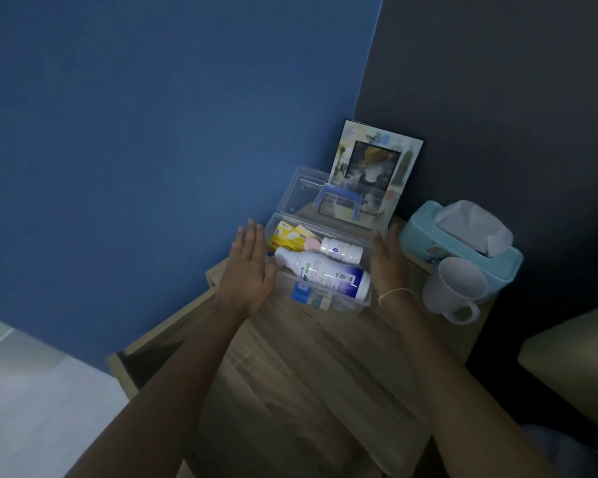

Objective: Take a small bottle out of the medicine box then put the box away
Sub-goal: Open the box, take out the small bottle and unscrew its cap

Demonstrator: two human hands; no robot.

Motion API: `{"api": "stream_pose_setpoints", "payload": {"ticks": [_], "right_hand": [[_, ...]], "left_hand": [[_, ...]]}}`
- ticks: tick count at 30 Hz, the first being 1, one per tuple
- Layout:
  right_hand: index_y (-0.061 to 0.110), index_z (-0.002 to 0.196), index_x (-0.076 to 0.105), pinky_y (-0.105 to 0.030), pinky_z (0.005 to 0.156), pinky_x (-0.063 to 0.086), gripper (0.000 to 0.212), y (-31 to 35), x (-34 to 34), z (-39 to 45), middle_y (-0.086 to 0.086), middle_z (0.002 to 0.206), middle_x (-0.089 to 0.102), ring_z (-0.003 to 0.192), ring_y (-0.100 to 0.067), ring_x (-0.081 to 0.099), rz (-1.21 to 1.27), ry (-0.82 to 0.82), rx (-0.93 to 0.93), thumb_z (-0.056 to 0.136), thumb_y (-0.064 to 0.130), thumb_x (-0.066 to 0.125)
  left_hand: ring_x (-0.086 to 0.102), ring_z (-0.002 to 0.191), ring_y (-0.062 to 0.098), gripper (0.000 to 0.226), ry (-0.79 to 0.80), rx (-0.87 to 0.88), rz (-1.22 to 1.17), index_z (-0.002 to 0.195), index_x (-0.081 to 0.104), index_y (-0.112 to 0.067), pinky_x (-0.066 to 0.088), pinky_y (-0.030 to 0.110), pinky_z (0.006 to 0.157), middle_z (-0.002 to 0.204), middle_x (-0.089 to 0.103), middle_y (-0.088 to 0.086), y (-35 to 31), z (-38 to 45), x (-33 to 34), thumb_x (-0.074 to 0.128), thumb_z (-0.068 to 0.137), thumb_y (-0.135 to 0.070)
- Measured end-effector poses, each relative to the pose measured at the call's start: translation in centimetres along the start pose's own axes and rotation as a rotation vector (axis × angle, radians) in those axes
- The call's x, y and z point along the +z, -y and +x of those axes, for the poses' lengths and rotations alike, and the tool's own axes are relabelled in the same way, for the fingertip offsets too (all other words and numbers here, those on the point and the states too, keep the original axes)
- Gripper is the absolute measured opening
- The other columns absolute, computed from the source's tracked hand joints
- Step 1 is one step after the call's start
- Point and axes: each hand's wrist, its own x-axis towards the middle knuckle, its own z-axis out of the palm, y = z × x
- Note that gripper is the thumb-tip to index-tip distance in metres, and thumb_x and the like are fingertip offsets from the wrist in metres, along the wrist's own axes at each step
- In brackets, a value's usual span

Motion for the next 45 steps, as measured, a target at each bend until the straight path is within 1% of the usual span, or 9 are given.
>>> {"api": "stream_pose_setpoints", "payload": {"ticks": [3, 7, 11, 16, 22, 28, 38, 42, 45], "right_hand": [[0.018, 0.147, 0.033, -0.032, 0.112, 0.032, 0.052, 1.3, 0.0, -0.8, -0.008, 0.151, 0.041, 0.137, -0.023, 0.04, -0.199, -0.024, -0.248, 0.099, 0.031, 0.047], [0.01, 0.115, 0.068, -0.029, 0.09, 0.047, 0.027, 4.0, 1.8, -1.0, -0.013, 0.113, 0.07, 0.103, -0.028, 0.065, -0.49, 0.106, -0.576, 0.09, 0.012, 0.06], [0.009, 0.094, 0.074, -0.04, 0.079, 0.056, 0.02, 6.3, 3.7, -0.2, -0.014, 0.095, 0.074, 0.087, -0.028, 0.067, -0.707, 0.321, -0.45, 0.084, 0.025, 0.065], [0.01, 0.081, 0.075, -0.029, 0.07, 0.053, 0.022, 7.5, 5.3, 0.6, -0.013, 0.088, 0.071, 0.084, -0.031, 0.067, -0.849, 0.283, -0.309, 0.074, 0.029, 0.069], [0.011, 0.088, 0.069, -0.027, 0.065, 0.044, 0.031, 6.9, 6.5, 0.6, -0.012, 0.098, 0.071, 0.091, -0.031, 0.067, -0.938, 0.251, -0.2, 0.076, 0.04, 0.07], [0.013, 0.116, 0.059, -0.032, 0.07, 0.043, 0.064, 8.3, 7.4, 1.0, -0.009, 0.115, 0.066, 0.104, -0.03, 0.064, -1.063, 0.302, -0.089, 0.07, 0.054, 0.076], [0.013, 0.1, 0.064, -0.029, 0.068, 0.043, 0.049, 8.1, 7.2, 0.4, -0.01, 0.107, 0.069, 0.099, -0.031, 0.065, -0.967, 0.275, -0.106, 0.072, 0.052, 0.07], [0.006, 0.088, 0.063, -0.032, 0.07, 0.049, 0.039, 9.0, 6.3, -0.6, -0.014, 0.104, 0.068, 0.095, -0.034, 0.064, -0.873, 0.219, -0.178, 0.074, 0.043, 0.063], [0.007, 0.083, 0.067, -0.03, 0.063, 0.045, 0.036, 9.4, 4.3, -2.3, -0.014, 0.092, 0.068, 0.086, -0.032, 0.064, -0.776, 0.237, -0.226, 0.073, 0.042, 0.063]], "left_hand": [[-0.015, 0.143, 0.014, 0.061, -0.015, 0.064, 0.087, 0.151, 0.005, -0.005, -0.003, 0.035, 0.12, 0.161, -0.003, 0.009, 0.2, -1.3, 0.0, 0.027, 0.1, -0.03], [-0.014, 0.144, 0.013, 0.059, -0.002, 0.052, 0.101, 0.15, 0.005, -0.007, -0.003, 0.031, 0.119, 0.161, -0.003, 0.008, 0.3, -2.3, 0.6, 0.026, 0.102, -0.033], [-0.012, 0.144, 0.012, 0.059, -0.027, 0.042, 0.101, 0.15, 0.005, -0.007, -0.002, 0.028, 0.118, 0.161, -0.001, 0.008, 0.2, -2.4, 0.9, 0.025, 0.102, -0.035], [-0.013, 0.143, 0.01, 0.06, -0.002, 0.032, 0.094, 0.151, 0.002, -0.009, -0.003, 0.028, 0.118, 0.161, -0.004, 0.006, 0.4, -2.3, 0.7, 0.024, 0.102, -0.037], [-0.01, 0.145, 0.013, 0.06, -0.006, 0.043, 0.098, 0.151, 0.003, -0.009, 0.0, 0.03, 0.12, 0.161, -0.003, 0.006, 0.4, -2.3, 0.8, 0.025, 0.102, -0.036], [-0.01, 0.146, 0.012, 0.06, 0.007, 0.02, 0.086, 0.151, 0.002, -0.011, 0.001, 0.03, 0.12, 0.161, -0.004, 0.004, 0.5, -2.3, 0.9, 0.024, 0.102, -0.038], [-0.008, 0.147, 0.016, 0.061, 0.034, 0.03, 0.076, 0.151, 0.002, -0.009, 0.003, 0.033, 0.121, 0.161, -0.003, 0.006, 0.4, -2.3, 0.6, 0.026, 0.102, -0.037], [-0.017, 0.142, 0.01, 0.064, 0.063, 0.017, 0.097, 0.151, -0.001, -0.01, -0.004, 0.028, 0.117, 0.161, -0.008, 0.005, 0.2, -2.2, 0.3, 0.025, 0.101, -0.042], [-0.011, 0.147, 0.021, 0.063, 0.05, 0.022, 0.096, 0.151, 0.005, -0.01, -0.001, 0.034, 0.12, 0.161, -0.005, 0.008, -0.8, -2.9, -0.2, 0.029, 0.101, -0.039]]}}
